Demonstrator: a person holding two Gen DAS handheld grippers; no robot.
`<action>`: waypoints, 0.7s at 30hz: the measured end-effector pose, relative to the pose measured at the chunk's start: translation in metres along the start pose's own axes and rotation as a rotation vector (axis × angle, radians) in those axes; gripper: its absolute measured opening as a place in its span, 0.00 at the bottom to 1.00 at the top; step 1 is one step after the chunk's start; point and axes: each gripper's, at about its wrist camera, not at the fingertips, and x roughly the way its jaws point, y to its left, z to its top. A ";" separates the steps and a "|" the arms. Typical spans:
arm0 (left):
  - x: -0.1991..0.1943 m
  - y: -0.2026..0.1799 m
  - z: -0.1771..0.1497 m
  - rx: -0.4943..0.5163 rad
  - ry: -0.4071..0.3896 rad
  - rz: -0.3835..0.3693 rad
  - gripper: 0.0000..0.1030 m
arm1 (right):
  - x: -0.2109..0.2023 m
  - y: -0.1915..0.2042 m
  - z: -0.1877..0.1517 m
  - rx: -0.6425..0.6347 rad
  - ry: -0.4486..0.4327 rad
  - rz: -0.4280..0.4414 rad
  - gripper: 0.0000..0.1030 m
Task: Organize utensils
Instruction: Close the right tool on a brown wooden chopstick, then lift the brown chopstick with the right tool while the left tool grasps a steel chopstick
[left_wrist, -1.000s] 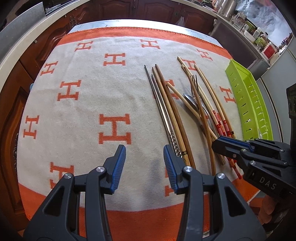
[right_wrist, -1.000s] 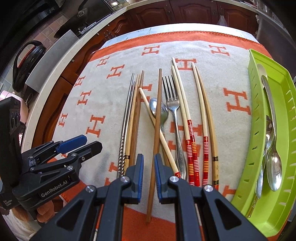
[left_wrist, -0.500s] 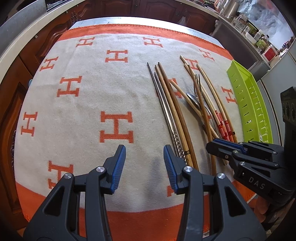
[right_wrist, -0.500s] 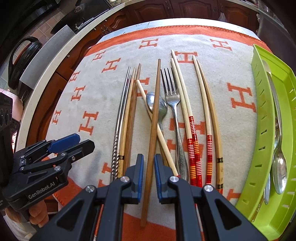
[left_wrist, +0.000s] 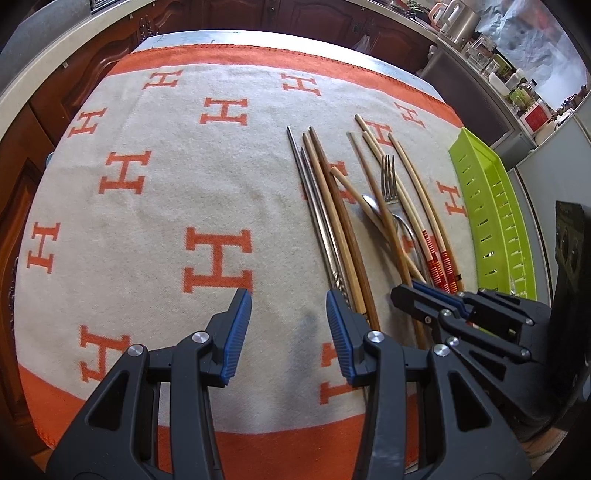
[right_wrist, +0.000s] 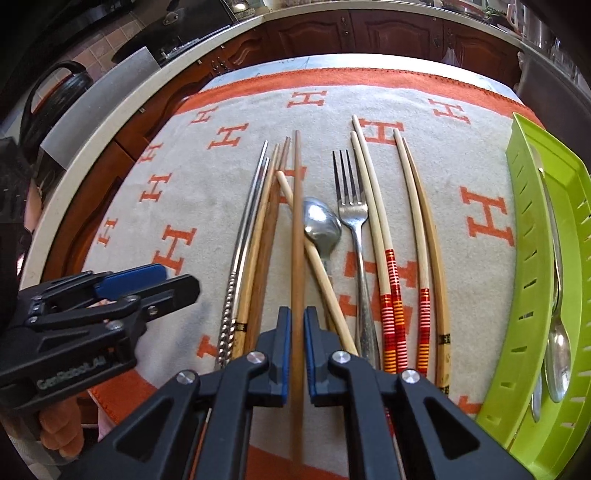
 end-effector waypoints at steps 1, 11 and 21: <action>0.002 -0.002 0.001 0.000 0.000 0.001 0.38 | -0.003 0.000 0.000 0.000 -0.012 0.005 0.06; 0.019 -0.019 0.007 -0.003 0.010 0.062 0.36 | -0.028 -0.008 0.000 0.022 -0.092 0.047 0.06; 0.024 -0.034 0.008 0.026 -0.012 0.128 0.36 | -0.034 -0.022 -0.006 0.059 -0.112 0.061 0.06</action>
